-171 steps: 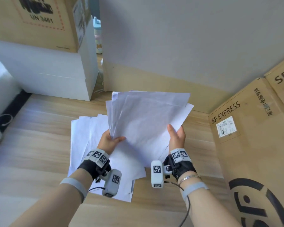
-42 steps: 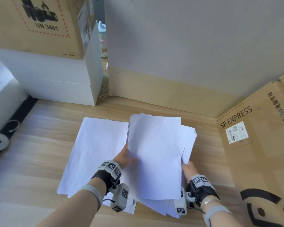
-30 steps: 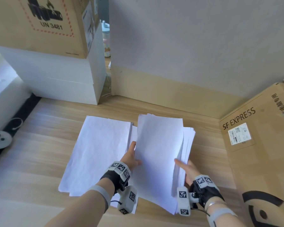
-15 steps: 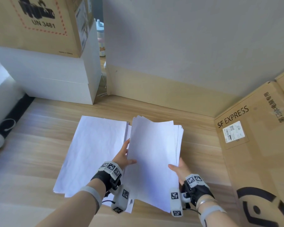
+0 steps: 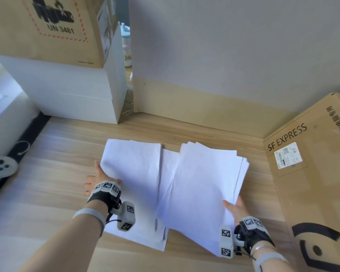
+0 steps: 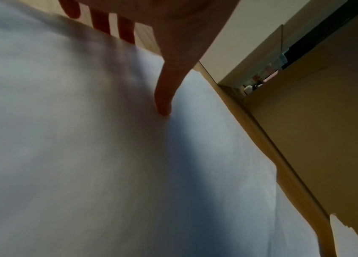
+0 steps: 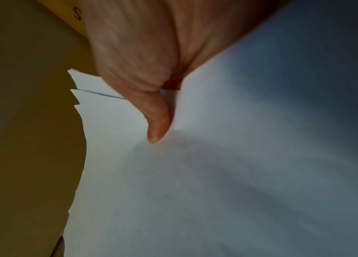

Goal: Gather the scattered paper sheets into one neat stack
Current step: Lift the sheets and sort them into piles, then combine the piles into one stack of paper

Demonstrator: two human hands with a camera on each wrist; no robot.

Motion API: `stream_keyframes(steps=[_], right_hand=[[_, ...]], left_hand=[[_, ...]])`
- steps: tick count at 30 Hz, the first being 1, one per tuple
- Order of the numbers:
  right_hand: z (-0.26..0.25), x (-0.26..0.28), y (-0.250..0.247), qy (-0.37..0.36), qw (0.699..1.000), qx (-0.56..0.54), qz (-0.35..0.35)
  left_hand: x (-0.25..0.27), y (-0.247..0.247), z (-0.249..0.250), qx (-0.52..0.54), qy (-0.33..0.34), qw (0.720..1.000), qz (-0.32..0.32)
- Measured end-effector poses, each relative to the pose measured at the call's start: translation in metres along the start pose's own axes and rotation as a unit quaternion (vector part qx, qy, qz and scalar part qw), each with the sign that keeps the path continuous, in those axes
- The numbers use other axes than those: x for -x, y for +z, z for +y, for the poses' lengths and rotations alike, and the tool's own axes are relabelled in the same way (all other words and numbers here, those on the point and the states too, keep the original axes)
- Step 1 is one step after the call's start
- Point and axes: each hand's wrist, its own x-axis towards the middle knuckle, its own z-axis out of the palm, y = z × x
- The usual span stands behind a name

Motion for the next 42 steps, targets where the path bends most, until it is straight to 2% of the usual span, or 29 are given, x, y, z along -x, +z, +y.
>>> stream_keyframes(steps=[4,10,18,24,26,33,38,42], right_hand=[[-0.002,0.003,0.005,-0.005,1.0,-0.003,-0.003],[-0.001,0.004,0.003,-0.018,1.0,-0.006,0.012],[0.0,0.005,0.002,-0.02,1.0,-0.002,0.022],[0.005,0.004,0.0,-0.015,1.0,-0.005,0.024],[0.007,0.004,-0.001,-0.013,1.0,-0.003,0.022],[0.003,0.005,-0.005,-0.011,1.0,-0.017,0.023],[-0.001,0.005,-0.007,-0.016,0.999,-0.027,0.026],[-0.006,0.009,-0.005,-0.018,0.999,-0.04,0.027]], left_hand=[[-0.012,-0.006,-0.005,0.048,0.084,0.995,-0.032],[-0.002,0.005,-0.014,0.048,0.176,0.983,0.016],[0.01,0.01,-0.015,0.016,0.205,0.978,0.044],[0.009,0.009,-0.011,0.017,0.19,0.981,-0.023],[0.012,0.008,-0.011,-0.006,0.2,0.979,-0.024],[0.013,0.001,-0.007,0.008,0.268,0.963,-0.005],[0.002,-0.024,0.002,0.127,0.289,0.949,-0.001],[0.0,-0.041,0.009,0.251,0.301,0.92,-0.01]])
